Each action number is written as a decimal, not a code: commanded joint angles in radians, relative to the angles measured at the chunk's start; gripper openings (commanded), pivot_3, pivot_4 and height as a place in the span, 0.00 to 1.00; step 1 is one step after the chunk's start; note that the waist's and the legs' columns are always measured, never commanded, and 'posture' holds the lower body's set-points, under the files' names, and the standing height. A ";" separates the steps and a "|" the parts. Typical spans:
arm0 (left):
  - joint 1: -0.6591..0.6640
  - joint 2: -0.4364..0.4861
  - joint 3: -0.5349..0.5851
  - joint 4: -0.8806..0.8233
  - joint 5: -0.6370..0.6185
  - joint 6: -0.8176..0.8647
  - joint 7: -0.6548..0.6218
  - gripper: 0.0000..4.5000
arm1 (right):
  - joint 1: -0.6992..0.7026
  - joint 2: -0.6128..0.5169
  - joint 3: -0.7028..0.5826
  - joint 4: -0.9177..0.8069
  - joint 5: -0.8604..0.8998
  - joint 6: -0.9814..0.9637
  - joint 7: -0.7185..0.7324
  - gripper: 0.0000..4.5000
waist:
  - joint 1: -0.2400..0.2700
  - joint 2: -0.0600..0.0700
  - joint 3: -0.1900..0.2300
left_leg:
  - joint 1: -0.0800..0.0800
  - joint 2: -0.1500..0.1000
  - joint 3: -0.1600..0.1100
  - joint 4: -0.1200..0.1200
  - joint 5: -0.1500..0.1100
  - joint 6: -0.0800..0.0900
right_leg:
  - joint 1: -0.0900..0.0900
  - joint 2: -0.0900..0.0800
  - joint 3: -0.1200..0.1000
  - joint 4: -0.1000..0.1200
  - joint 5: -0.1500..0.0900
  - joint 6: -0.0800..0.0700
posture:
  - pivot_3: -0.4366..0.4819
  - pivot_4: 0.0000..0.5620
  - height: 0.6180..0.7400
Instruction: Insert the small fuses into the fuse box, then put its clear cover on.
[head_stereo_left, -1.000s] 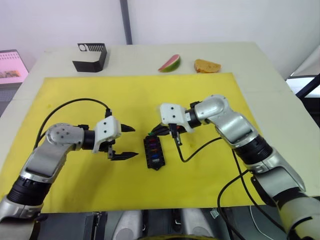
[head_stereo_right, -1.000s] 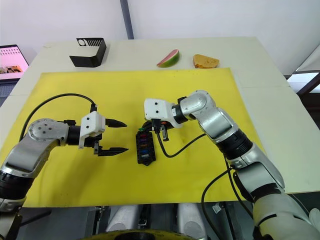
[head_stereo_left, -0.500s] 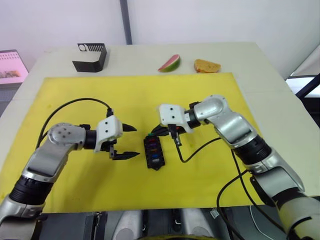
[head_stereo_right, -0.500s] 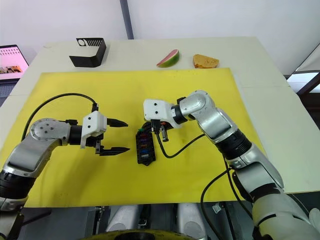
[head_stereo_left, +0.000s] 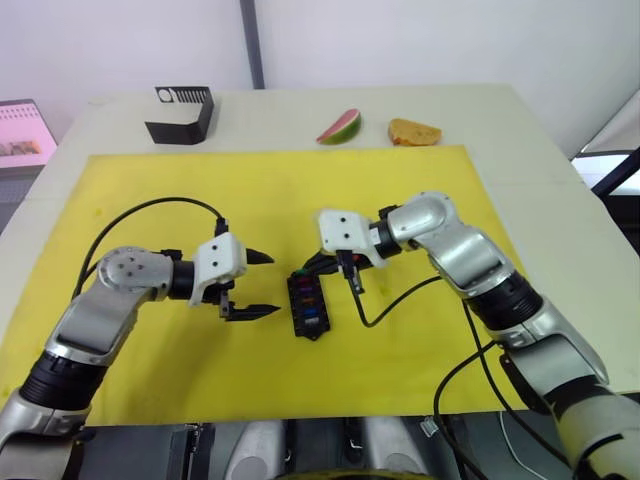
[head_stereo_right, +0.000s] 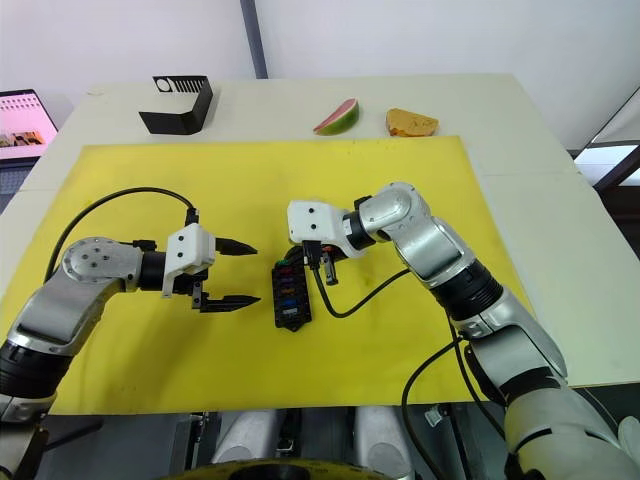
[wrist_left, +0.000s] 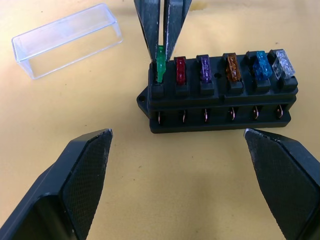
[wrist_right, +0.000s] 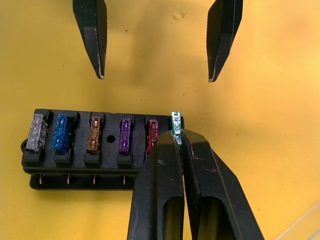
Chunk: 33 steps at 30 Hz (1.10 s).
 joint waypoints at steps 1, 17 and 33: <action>-0.016 0.000 0.010 -0.025 0.000 -0.013 0.000 0.99 | -0.008 0.012 -0.016 -0.012 -0.006 -0.014 -0.003 0.00 | 0.000 0.000 0.000 | 0.000 0.000 0.000 0.000 0.000 0.000 | 0.000 0.000 0.000 0.000 0.000 0.000 | 0.48 0.27 1.00; -0.024 -0.004 0.008 -0.028 -0.001 -0.004 0.005 0.99 | -0.017 0.028 0.000 0.043 -0.039 -0.019 0.012 0.00 | 0.000 0.000 0.000 | 0.000 0.000 0.000 0.000 0.000 0.000 | 0.000 0.000 0.000 0.000 0.000 0.000 | 0.48 0.27 1.00; -0.029 -0.014 0.005 -0.019 0.003 -0.011 0.008 1.00 | -0.001 0.019 -0.130 -0.074 0.094 0.036 0.038 0.64 | 0.000 0.000 0.000 | 0.000 0.000 0.000 0.000 0.000 0.000 | 0.000 0.000 0.000 0.001 0.000 0.000 | 0.48 0.27 1.00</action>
